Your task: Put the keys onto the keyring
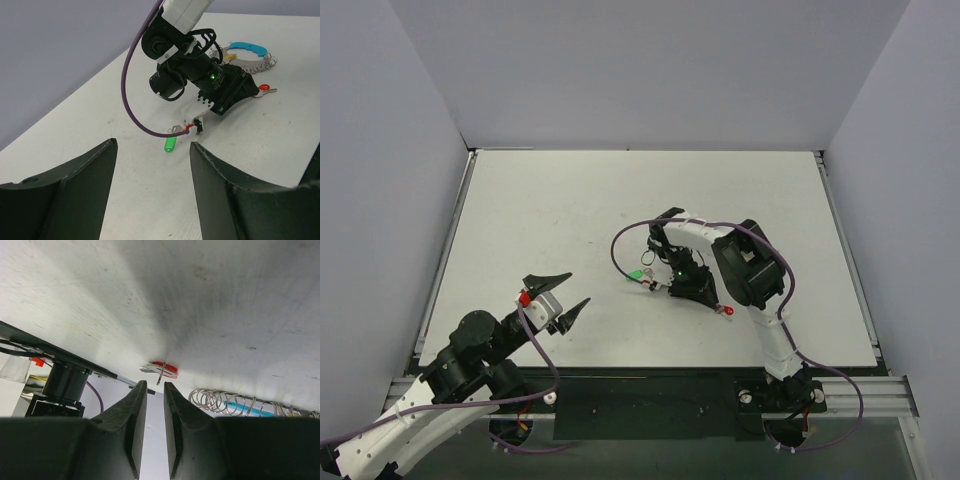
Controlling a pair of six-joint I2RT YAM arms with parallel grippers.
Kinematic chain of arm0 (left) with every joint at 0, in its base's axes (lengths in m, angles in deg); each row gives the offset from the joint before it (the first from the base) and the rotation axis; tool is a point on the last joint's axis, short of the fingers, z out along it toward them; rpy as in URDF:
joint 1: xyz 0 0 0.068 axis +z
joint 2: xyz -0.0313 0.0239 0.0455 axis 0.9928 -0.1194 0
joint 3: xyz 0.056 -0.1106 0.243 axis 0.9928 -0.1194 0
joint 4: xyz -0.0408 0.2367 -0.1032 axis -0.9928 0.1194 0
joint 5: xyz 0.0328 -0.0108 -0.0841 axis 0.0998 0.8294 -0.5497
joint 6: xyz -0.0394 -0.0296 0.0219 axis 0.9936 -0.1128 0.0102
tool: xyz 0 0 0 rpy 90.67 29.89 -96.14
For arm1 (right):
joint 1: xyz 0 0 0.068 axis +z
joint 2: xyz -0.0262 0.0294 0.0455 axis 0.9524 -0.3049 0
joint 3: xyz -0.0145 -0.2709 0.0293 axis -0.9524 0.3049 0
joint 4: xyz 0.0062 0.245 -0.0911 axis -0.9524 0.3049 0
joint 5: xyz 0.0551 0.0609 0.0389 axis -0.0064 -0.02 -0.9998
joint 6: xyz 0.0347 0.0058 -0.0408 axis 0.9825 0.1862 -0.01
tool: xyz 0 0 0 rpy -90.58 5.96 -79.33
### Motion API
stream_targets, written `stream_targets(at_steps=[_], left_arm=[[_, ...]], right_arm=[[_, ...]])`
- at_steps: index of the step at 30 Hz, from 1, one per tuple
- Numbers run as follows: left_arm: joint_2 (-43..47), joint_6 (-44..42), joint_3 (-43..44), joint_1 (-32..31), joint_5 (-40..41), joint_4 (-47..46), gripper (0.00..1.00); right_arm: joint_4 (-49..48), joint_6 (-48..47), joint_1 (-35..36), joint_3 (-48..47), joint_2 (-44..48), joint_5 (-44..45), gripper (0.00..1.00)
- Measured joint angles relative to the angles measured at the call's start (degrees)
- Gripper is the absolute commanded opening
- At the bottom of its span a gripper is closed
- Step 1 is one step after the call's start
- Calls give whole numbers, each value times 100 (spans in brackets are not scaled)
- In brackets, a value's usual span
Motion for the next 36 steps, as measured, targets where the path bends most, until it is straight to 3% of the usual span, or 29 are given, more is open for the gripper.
stream_targets(at_steps=[9, 16, 18, 21, 23, 28, 36], left_arm=[[0, 0, 0, 2, 0, 0, 70], [13, -2, 0, 20, 2, -2, 70], [31, -2, 0, 28, 2, -2, 70], [42, -2, -2, 39, 2, -2, 70], [42, -7, -20, 39, 2, -15, 70], [44, -9, -50, 63, 0, -39, 70], [44, -15, -63, 66, -22, -44, 70]], right_arm=[[-17, -24, -236, -57, 321, -345, 27], [-387, -348, -769, 601, 2020, -1147, 27], [-756, -479, -911, 1062, 2581, -1379, 30], [-1486, -785, -1172, 2140, 3504, -1762, 46], [-2072, -1115, -1397, 2924, 4103, -2111, 48], [-3178, -1803, -1683, 3923, 4809, -2487, 49], [-4238, -2437, -1652, 4360, 4784, -2496, 42]])
